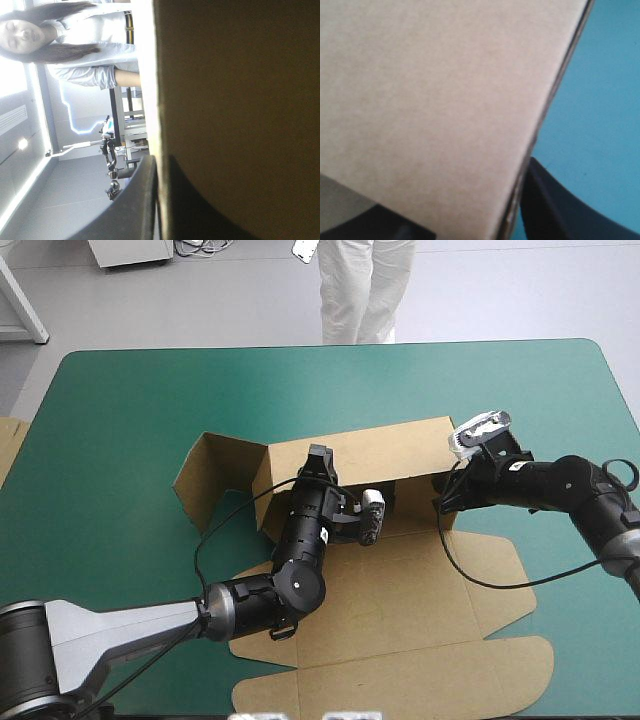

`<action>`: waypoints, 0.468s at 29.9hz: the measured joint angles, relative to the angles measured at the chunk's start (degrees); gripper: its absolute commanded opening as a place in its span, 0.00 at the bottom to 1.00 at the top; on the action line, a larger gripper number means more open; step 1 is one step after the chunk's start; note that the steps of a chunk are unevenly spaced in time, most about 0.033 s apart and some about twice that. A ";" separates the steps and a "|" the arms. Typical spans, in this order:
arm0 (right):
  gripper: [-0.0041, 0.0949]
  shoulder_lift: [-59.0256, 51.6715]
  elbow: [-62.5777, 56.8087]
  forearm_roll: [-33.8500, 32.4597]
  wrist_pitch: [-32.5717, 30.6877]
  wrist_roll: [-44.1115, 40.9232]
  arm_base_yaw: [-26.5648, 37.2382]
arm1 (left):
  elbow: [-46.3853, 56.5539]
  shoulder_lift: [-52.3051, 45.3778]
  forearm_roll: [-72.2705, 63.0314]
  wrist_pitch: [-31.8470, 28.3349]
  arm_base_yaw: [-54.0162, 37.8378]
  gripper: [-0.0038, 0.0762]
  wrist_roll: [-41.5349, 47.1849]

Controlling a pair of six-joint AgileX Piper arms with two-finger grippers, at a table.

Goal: Fold the box

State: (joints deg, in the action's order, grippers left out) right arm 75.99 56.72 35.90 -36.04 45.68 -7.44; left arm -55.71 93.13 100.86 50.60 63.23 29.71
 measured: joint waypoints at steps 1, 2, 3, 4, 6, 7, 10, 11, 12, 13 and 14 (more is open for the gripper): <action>0.15 0.00 0.00 -0.31 0.26 -0.23 0.00 | 0.00 0.00 -0.04 0.06 0.00 0.04 0.00; 0.09 0.08 -0.11 -0.70 0.65 -0.37 0.00 | -0.05 0.00 -0.04 0.08 0.00 0.04 0.00; 0.04 0.07 -0.18 -0.76 0.91 -0.42 0.00 | -0.05 0.00 -0.11 0.27 0.00 0.04 0.00; 0.02 0.07 -0.41 -0.89 1.43 -0.37 0.00 | -0.05 0.00 -0.24 0.33 0.00 0.04 0.00; 0.02 0.07 -1.00 -0.65 2.66 -0.48 0.00 | -0.05 0.00 -0.24 0.27 -0.05 0.04 0.00; 0.02 -0.05 -1.43 -0.38 3.21 -0.59 0.00 | -0.05 0.00 -0.24 0.27 -0.05 0.04 0.00; 0.02 -0.57 -3.00 0.84 4.95 -0.87 0.00 | -0.05 0.00 -0.29 0.23 -0.05 0.04 0.00; 0.02 -0.70 -3.59 1.27 5.56 -0.87 0.00 | -0.05 0.00 -0.29 0.23 -0.05 0.04 0.00; 0.02 -0.76 -4.04 1.59 6.09 -0.87 0.00 | -0.05 0.00 -0.29 0.23 -0.05 0.04 0.00; 0.02 -0.88 -4.51 1.89 6.67 -0.79 0.00 | -0.05 0.00 -0.29 0.23 0.00 0.04 0.00; 0.02 -1.03 -4.93 2.43 7.16 -0.64 0.00 | -0.05 0.00 -0.29 0.16 0.00 0.04 0.00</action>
State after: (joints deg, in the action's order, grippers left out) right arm 74.96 51.78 38.33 -28.88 45.04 -7.44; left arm -55.76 93.13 100.57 50.77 63.23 29.71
